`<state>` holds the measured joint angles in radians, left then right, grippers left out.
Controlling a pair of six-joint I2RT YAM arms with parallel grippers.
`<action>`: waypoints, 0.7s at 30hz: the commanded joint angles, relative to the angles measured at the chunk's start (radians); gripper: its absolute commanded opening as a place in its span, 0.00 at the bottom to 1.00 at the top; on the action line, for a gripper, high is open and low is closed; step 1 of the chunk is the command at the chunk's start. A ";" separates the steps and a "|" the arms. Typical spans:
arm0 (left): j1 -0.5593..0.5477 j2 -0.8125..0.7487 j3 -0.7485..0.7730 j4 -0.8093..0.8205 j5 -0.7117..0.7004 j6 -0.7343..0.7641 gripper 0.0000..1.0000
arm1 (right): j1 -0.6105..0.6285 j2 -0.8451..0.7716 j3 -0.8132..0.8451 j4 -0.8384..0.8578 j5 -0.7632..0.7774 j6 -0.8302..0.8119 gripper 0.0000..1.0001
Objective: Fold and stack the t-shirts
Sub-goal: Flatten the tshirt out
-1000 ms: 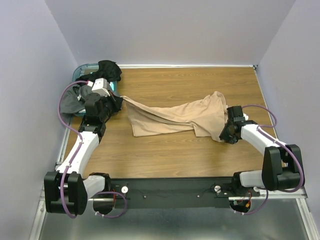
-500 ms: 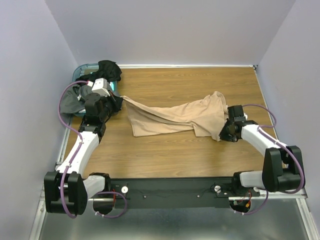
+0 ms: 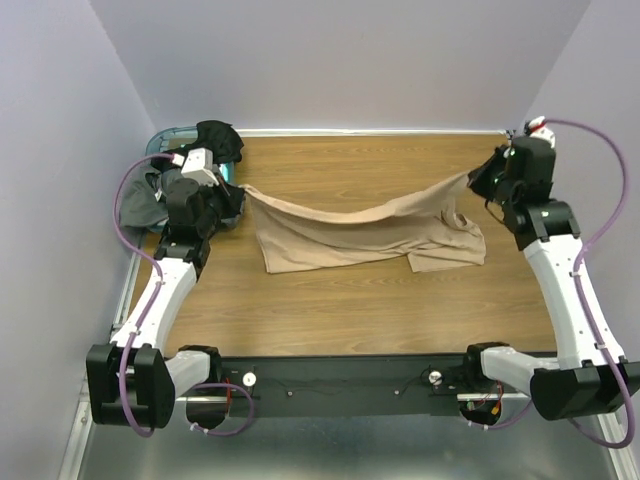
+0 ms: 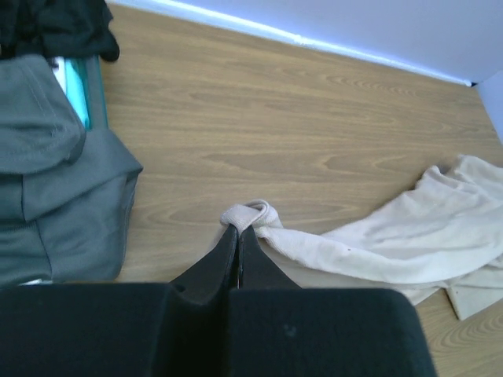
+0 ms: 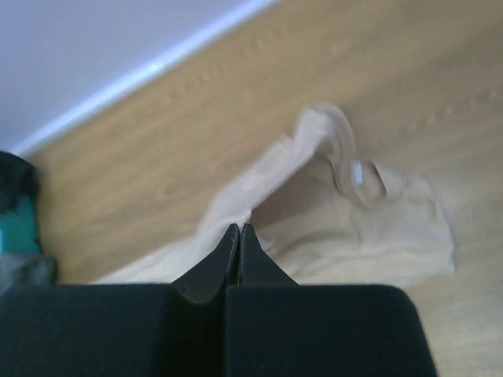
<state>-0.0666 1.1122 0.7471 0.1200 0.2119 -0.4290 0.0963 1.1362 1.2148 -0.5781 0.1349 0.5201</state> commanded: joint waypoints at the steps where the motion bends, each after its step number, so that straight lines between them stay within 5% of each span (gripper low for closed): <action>1: 0.007 0.015 0.144 -0.025 -0.013 0.035 0.00 | -0.004 0.040 0.176 -0.035 0.060 -0.068 0.00; 9: 0.005 0.032 0.501 -0.177 0.069 0.070 0.00 | -0.003 0.103 0.631 -0.042 0.081 -0.141 0.00; 21: 0.004 -0.205 0.656 -0.273 0.101 0.055 0.00 | -0.004 0.039 1.062 -0.007 0.054 -0.250 0.00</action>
<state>-0.0666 0.9802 1.3716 -0.1028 0.2867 -0.3744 0.0963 1.2060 2.2040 -0.6273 0.1936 0.3267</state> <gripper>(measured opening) 0.008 0.007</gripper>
